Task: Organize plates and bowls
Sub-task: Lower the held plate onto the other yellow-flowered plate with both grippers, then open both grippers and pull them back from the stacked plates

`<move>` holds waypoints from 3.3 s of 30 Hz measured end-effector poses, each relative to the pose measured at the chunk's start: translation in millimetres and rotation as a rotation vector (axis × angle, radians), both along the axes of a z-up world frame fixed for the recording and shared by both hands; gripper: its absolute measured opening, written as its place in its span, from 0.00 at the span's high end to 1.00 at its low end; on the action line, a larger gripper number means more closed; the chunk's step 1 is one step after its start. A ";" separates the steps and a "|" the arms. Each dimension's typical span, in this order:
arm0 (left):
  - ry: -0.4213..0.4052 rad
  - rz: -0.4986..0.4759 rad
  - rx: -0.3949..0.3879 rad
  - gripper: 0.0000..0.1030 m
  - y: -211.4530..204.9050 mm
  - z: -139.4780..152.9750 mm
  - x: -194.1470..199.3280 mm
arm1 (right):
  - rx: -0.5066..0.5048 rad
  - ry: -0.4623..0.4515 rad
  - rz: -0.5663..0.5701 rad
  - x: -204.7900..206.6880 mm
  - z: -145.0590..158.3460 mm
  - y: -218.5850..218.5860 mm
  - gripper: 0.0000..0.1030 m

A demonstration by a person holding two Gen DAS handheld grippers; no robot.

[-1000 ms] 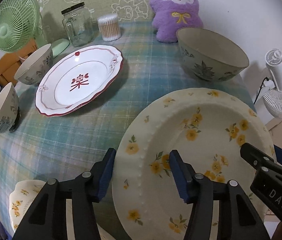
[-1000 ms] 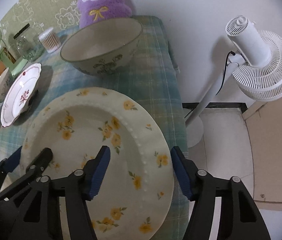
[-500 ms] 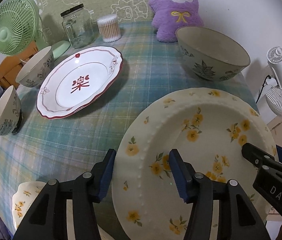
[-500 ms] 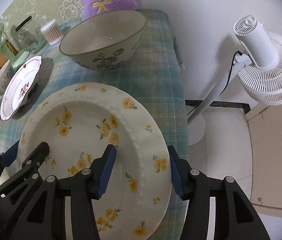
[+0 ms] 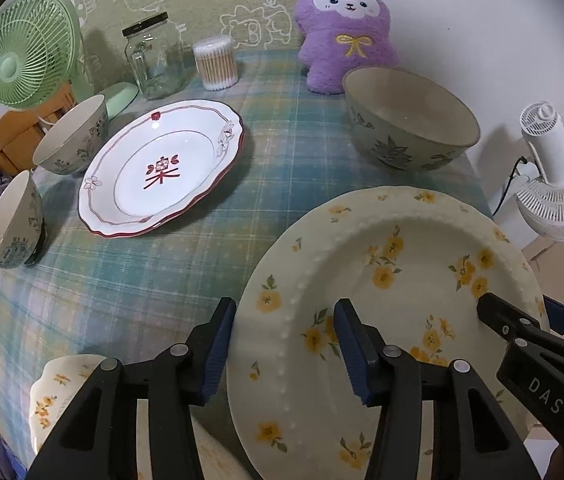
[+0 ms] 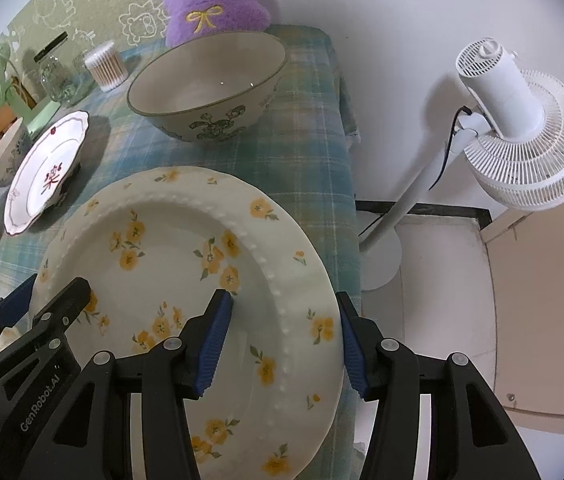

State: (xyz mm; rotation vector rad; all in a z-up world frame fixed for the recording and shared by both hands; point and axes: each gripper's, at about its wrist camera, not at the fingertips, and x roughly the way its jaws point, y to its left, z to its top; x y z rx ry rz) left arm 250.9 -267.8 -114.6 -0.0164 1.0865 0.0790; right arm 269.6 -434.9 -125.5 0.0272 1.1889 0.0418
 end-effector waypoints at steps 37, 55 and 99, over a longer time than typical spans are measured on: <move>-0.080 0.018 0.018 0.51 92.5 34.0 -113.4 | 0.002 -0.064 0.017 -114.1 39.2 100.8 0.47; -0.026 0.001 0.007 0.50 136.8 4.8 -147.8 | -0.025 -0.037 0.008 -153.6 20.2 151.8 0.47; -0.050 -0.044 0.019 0.28 157.6 -1.0 -137.5 | -0.037 -0.024 -0.055 -129.9 -1.8 175.6 0.43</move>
